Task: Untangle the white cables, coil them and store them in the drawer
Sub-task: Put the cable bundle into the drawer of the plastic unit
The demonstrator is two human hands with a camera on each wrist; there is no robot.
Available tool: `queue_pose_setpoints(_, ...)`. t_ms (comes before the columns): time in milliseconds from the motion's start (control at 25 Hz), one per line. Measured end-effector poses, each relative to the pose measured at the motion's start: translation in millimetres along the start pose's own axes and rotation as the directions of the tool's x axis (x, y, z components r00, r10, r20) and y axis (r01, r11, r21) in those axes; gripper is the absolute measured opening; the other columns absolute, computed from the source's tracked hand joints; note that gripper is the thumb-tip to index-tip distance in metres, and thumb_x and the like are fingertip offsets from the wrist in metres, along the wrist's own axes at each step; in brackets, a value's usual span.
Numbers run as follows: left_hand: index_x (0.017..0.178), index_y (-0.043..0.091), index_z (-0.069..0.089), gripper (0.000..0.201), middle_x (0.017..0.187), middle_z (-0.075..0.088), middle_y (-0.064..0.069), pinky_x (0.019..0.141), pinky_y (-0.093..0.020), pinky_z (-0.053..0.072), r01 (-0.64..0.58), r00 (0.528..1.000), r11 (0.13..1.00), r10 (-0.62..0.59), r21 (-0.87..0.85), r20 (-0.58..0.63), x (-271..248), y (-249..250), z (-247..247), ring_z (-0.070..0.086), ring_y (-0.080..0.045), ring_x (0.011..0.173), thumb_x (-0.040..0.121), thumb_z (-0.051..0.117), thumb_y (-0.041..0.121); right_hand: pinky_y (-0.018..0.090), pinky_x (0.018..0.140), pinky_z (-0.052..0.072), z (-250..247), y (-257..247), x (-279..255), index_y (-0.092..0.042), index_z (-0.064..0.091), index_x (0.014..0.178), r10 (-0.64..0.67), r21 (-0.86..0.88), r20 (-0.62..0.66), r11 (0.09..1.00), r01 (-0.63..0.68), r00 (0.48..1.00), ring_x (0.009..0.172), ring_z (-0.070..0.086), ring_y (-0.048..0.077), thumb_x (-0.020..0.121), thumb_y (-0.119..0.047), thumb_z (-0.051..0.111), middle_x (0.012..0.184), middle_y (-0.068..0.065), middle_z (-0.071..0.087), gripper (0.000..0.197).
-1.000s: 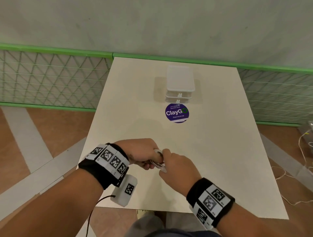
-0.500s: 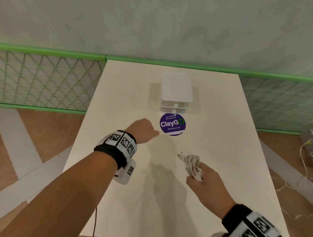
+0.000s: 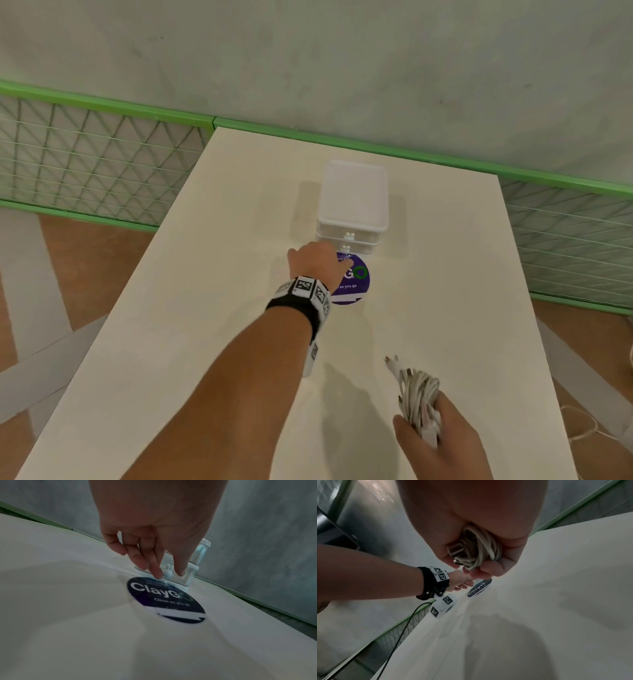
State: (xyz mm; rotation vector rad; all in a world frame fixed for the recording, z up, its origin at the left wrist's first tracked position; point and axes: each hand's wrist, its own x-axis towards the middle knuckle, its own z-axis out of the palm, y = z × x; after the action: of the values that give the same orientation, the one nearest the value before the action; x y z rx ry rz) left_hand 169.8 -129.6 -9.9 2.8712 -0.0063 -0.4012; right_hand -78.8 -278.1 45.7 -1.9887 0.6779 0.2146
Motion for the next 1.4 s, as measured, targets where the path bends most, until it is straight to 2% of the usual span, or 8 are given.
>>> queue_pose_setpoints(200,0.067,0.023,0.049,0.036,0.059,0.045,0.006,0.076,-0.035,0.030,-0.089,0.988,0.984,0.107,0.157,-0.108,6.9,22.3,2.2,0.055,-0.021,0.067,0.099,0.050,0.039,-0.010,0.066,0.031,-1.2,20.4,14.5,-0.012,0.063,0.123,0.056,-0.022,0.017,0.998,-0.056,0.998,0.061,0.048,-0.035,0.069,0.011,0.081,0.063,-0.039,0.061,0.061)
queue_pose_setpoints(400,0.077,0.022,0.050,0.019,0.069,0.050,0.002,0.069,-0.033,0.035,-0.139,0.983,0.974,0.158,0.180,-0.096,7.5,23.0,3.4,0.050,-0.022,0.067,0.095,0.056,0.021,-0.004,0.068,0.038,1.1,4.5,36.9,-0.010,0.066,0.116,-0.021,-0.091,-0.032,0.996,0.018,0.999,0.076,0.068,-0.003,0.073,0.002,0.082,0.085,-0.004,0.073,0.048)
queue_pose_setpoints(560,0.069,0.022,0.051,0.027,0.064,0.050,0.002,0.063,-0.032,0.034,-0.120,0.982,0.981,0.139,0.150,-0.126,-21.7,20.8,11.2,0.048,-0.022,0.061,0.096,0.053,0.023,0.035,0.059,0.048,2.9,-45.5,65.2,-0.017,0.056,0.090,-0.263,-0.317,0.004,0.915,0.251,0.965,0.067,0.063,0.031,0.080,-0.026,0.077,0.073,0.002,0.067,0.025)
queue_pose_setpoints(840,0.050,0.022,0.050,0.038,0.043,0.056,0.001,0.054,-0.028,0.028,-0.107,0.979,0.994,0.102,-0.021,-0.177,-72.6,12.1,27.0,0.051,-0.024,0.037,0.073,0.080,0.026,0.036,0.067,0.048,49.9,-105.6,156.0,-0.013,0.053,0.106,-0.287,-0.576,0.204,0.738,0.352,0.936,0.080,0.061,0.033,0.087,-0.038,0.061,0.094,0.010,0.066,0.033)
queue_pose_setpoints(1040,0.064,0.025,0.050,0.029,0.063,0.068,0.000,0.067,-0.034,0.031,-0.015,0.995,0.999,0.010,-0.046,-0.102,-79.4,9.7,34.9,0.065,-0.027,0.058,0.091,0.059,0.026,0.033,0.067,0.045,84.4,-124.6,183.6,-0.010,0.054,0.107,-0.270,-0.738,0.331,0.523,0.427,0.904,0.077,0.055,0.028,0.088,-0.025,0.061,0.096,0.009,0.064,0.025)
queue_pose_setpoints(1200,0.085,0.020,0.064,0.010,0.082,0.067,0.000,0.065,-0.035,0.042,-0.094,0.924,0.987,0.037,-0.133,-0.380,-75.3,-8.7,33.1,0.063,-0.024,0.072,0.081,0.066,0.029,0.032,0.070,0.049,101.7,-131.1,197.0,-0.011,0.060,0.101,-0.197,-0.778,0.315,0.506,0.372,0.928,0.093,0.068,0.027,0.091,-0.015,0.060,0.096,0.007,0.064,0.011)
queue_pose_setpoints(1280,0.119,0.015,0.057,0.045,0.121,0.061,-0.005,0.085,-0.040,0.050,-0.191,0.916,0.976,0.140,-0.104,-0.377,-69.5,-19.7,35.3,0.058,-0.025,0.107,0.080,0.069,0.033,0.032,0.067,0.046,107.4,-129.5,199.7,-0.014,0.054,0.083,-0.214,-0.782,0.274,0.518,0.347,0.937,0.085,0.065,0.024,0.094,-0.016,0.055,0.088,0.003,0.059,0.012)
queue_pose_setpoints(1400,0.158,0.008,0.019,0.080,0.165,0.028,-0.009,0.120,-0.053,0.027,-0.326,0.929,0.945,0.326,0.031,-0.176,-53.7,-31.4,38.8,0.024,-0.028,0.153,0.092,0.056,0.035,0.032,0.066,0.045,113.1,-125.0,202.0,-0.016,0.050,0.073,-0.257,-0.769,0.243,0.537,0.348,0.935,0.075,0.058,0.021,0.100,-0.021,0.045,0.082,0.000,0.059,0.028)
